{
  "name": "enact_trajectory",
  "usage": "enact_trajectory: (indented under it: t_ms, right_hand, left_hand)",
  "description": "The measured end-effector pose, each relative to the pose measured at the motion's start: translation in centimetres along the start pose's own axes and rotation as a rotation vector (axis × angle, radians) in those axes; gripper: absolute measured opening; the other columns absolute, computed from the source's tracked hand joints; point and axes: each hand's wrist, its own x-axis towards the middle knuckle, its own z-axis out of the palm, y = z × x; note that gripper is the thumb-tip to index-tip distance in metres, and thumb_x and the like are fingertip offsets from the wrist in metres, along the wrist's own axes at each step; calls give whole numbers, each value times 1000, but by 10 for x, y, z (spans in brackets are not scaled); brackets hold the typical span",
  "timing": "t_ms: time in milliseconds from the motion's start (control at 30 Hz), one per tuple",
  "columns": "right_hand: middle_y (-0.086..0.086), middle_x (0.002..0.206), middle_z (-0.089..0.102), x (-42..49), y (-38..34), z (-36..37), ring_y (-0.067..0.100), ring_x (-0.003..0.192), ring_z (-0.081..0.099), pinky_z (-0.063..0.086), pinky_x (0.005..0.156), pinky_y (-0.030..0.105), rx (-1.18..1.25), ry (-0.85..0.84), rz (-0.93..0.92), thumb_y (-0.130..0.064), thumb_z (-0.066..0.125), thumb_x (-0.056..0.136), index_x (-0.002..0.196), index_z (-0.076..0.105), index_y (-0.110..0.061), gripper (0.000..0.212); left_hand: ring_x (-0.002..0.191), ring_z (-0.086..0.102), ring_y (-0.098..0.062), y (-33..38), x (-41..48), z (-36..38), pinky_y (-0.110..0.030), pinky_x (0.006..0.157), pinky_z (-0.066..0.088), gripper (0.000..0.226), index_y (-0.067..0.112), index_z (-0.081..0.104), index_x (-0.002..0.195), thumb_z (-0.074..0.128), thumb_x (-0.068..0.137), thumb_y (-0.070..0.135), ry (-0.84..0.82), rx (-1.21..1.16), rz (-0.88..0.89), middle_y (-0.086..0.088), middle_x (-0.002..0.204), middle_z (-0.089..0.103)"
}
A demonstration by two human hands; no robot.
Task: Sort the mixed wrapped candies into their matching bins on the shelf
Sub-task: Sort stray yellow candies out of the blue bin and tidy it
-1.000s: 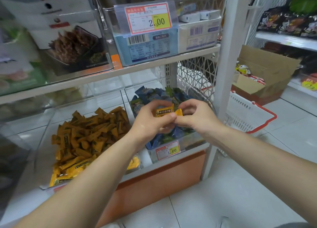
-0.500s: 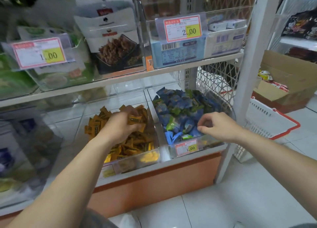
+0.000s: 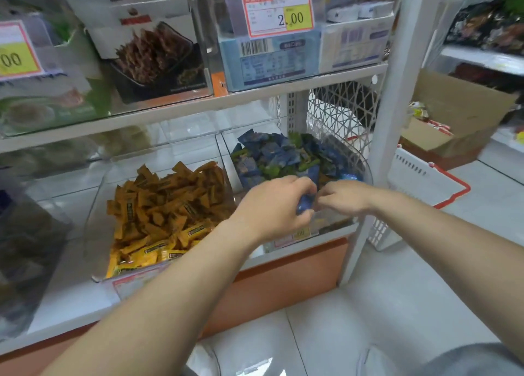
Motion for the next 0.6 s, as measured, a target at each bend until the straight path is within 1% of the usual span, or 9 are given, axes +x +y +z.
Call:
enact_trajectory:
  t_ms: [67, 133, 200, 267, 300, 367, 433, 533, 600]
  right_hand:
    - [5, 126, 65, 4, 2, -2, 24, 113, 58, 43, 89, 33, -57, -78, -37, -32, 49, 101, 119, 68, -16, 30]
    - [8, 132, 61, 8, 2, -1, 25, 117, 55, 43, 97, 37, -113, -135, -59, -27, 45, 103, 125, 64, -13, 32]
    - [10, 134, 59, 12, 1, 0, 27, 120, 54, 41, 99, 40, -80, -132, -49, -24, 45, 104, 128, 62, -11, 32]
    - [11, 131, 60, 13, 0, 2, 27, 118, 53, 39, 98, 40, -11, -125, -41, -21, 45, 104, 125, 62, -9, 30]
    - [13, 127, 61, 14, 1, 3, 28, 114, 54, 40, 95, 39, 20, -137, -37, -19, 46, 103, 121, 63, -7, 28]
    - [12, 111, 64, 17, 3, 3, 30, 100, 55, 42, 82, 35, 124, -181, -34, -18, 49, 101, 106, 64, -6, 20]
    - [5, 92, 54, 18, 3, 3, 24, 85, 46, 39, 73, 33, 297, -193, 8, -18, 50, 97, 89, 59, -13, 13]
    - [-2, 72, 33, 21, 1, 1, 20, 74, 26, 25, 64, 32, 336, -220, 13, -14, 47, 92, 67, 38, -21, 28]
    - [-2, 66, 29, 18, 1, -1, 17, 67, 23, 23, 58, 28, 326, -184, -20, -11, 50, 89, 62, 35, -19, 32]
  left_hand:
    - [101, 61, -19, -1, 6, 15, -40, 77, 54, 35, 32, 56, 119, 56, 87, 48, -175, 61, -16, 7, 111, 65]
    - [92, 62, -23, -4, 9, 27, -38, 71, 54, 32, 27, 60, 110, 53, 87, 48, -281, 198, 7, 4, 100, 65]
    - [83, 61, -25, -8, 12, 32, -35, 64, 51, 30, 26, 61, 104, 52, 86, 47, -306, 241, 8, 2, 90, 64]
    - [77, 59, -24, -10, 15, 35, -31, 56, 41, 30, 27, 62, 103, 52, 84, 48, -317, 221, -15, 4, 81, 61]
    - [74, 57, -24, -10, 17, 36, -30, 52, 35, 29, 27, 62, 101, 51, 83, 48, -327, 217, -22, 6, 74, 57]
    - [69, 55, -24, -11, 19, 37, -28, 47, 28, 30, 27, 61, 100, 49, 81, 47, -358, 206, -40, 6, 67, 51]
    - [65, 52, -21, -10, 22, 40, -28, 46, 27, 35, 29, 59, 108, 50, 79, 46, -401, 171, -59, 6, 66, 50]
    - [63, 49, -14, -9, 25, 45, -30, 48, 30, 47, 28, 53, 119, 57, 78, 49, -448, 104, -104, 8, 70, 52]
    - [72, 54, -17, -10, 26, 49, -32, 55, 37, 53, 28, 48, 120, 56, 78, 60, -417, 47, -161, 6, 81, 60]
